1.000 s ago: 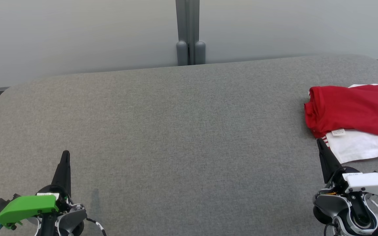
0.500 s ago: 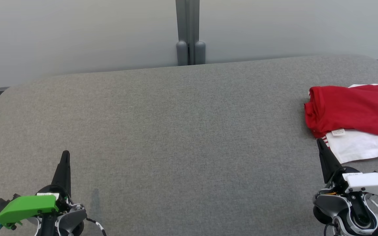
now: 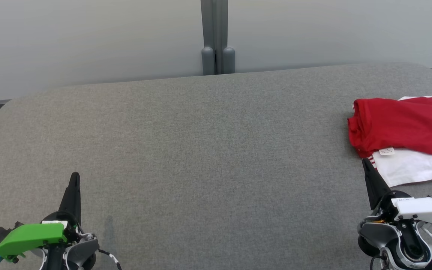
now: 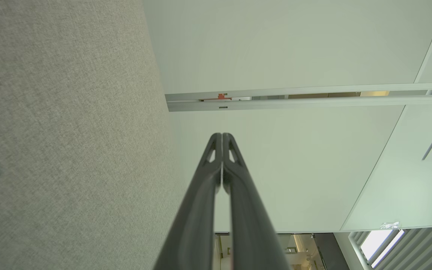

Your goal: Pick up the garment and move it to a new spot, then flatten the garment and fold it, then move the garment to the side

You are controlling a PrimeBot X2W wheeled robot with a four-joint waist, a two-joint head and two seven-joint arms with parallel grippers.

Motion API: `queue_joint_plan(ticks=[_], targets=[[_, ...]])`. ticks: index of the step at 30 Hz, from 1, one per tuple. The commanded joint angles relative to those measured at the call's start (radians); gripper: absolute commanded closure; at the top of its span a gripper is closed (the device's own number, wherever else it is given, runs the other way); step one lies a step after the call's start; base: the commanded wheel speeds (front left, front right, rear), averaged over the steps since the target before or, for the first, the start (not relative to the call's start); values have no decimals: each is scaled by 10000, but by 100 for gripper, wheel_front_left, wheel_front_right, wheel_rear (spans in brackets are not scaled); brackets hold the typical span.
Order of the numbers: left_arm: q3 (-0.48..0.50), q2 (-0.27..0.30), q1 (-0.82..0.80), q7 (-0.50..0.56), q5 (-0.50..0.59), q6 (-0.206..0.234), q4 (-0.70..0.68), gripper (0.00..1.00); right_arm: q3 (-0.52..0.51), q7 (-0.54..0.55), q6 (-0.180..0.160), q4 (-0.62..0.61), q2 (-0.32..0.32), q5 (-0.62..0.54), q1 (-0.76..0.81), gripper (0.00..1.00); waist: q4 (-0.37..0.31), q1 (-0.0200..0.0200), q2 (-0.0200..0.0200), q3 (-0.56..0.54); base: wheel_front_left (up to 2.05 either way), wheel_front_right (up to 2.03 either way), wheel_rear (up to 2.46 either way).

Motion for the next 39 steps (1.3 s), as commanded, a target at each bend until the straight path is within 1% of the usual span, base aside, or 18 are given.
queue_joint_plan(ticks=[1, 39], targets=[[33, 0, -119, 31, 64, -44, 14, 100, -12, 31, 4, 19, -41, 67, -56, 100, 0, 0, 0, 0, 0, 0, 0], [42, -5, -120, 43, 70, -44, 14, 100, -11, 31, 4, 18, -41, 67, -56, 100, 0, 0, 0, 0, 0, 0, 0]])
